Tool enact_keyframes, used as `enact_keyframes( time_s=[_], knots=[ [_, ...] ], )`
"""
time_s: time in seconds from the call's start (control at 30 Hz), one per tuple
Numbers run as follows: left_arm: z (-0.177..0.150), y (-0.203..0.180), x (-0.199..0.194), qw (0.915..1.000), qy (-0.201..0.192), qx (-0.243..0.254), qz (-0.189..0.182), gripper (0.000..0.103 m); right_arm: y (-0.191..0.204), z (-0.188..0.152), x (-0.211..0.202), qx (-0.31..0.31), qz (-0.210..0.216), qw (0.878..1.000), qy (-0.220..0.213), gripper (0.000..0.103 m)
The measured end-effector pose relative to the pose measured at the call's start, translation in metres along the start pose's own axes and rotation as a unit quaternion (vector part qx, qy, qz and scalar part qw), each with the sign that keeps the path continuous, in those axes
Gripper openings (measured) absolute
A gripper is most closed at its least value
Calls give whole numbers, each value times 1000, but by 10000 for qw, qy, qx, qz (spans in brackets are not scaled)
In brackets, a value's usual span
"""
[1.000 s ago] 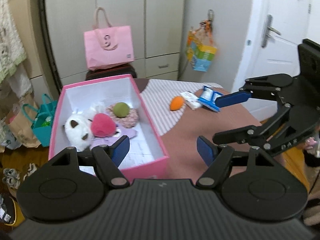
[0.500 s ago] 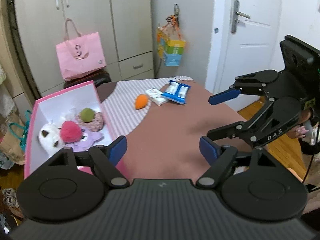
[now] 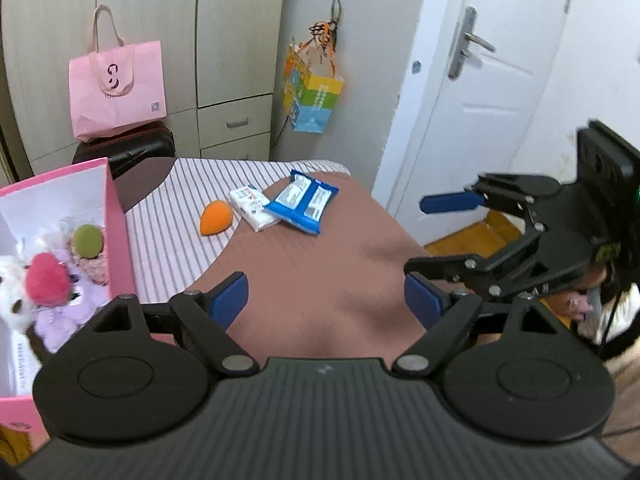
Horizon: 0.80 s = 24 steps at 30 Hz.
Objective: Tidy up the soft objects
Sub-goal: 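Move the left tool toward the blue wipe packet on the table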
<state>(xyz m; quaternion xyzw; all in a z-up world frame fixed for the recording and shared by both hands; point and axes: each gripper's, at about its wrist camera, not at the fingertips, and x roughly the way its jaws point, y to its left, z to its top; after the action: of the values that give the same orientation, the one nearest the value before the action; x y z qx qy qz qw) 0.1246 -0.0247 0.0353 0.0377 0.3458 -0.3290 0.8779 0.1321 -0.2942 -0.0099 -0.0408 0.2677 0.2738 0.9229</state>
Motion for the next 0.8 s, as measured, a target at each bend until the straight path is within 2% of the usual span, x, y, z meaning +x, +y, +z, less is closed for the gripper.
enact_keyframes(
  time_s=[0.13, 0.27, 0.4, 0.6, 0.8],
  knots=[
    [6, 11, 27, 9988, -175, -467, 20, 85, -23, -4, 9, 44, -119, 9999, -23, 84],
    [11, 23, 48, 9948, -342, -938, -191, 84, -50, -8, 22, 176, -267, 9995, -11, 84],
    [13, 24, 72, 9944, -422, -966, 24, 83, -75, -12, 36, 301, -331, 9990, -83, 84],
    [12, 27, 115, 9921, -290, -1223, -36, 82, -112, -17, 62, 484, -276, 9976, -412, 84],
    [5, 27, 161, 9860, -487, -1564, 327, 81, -140, -16, 96, 640, -171, 9972, -340, 84]
  ],
)
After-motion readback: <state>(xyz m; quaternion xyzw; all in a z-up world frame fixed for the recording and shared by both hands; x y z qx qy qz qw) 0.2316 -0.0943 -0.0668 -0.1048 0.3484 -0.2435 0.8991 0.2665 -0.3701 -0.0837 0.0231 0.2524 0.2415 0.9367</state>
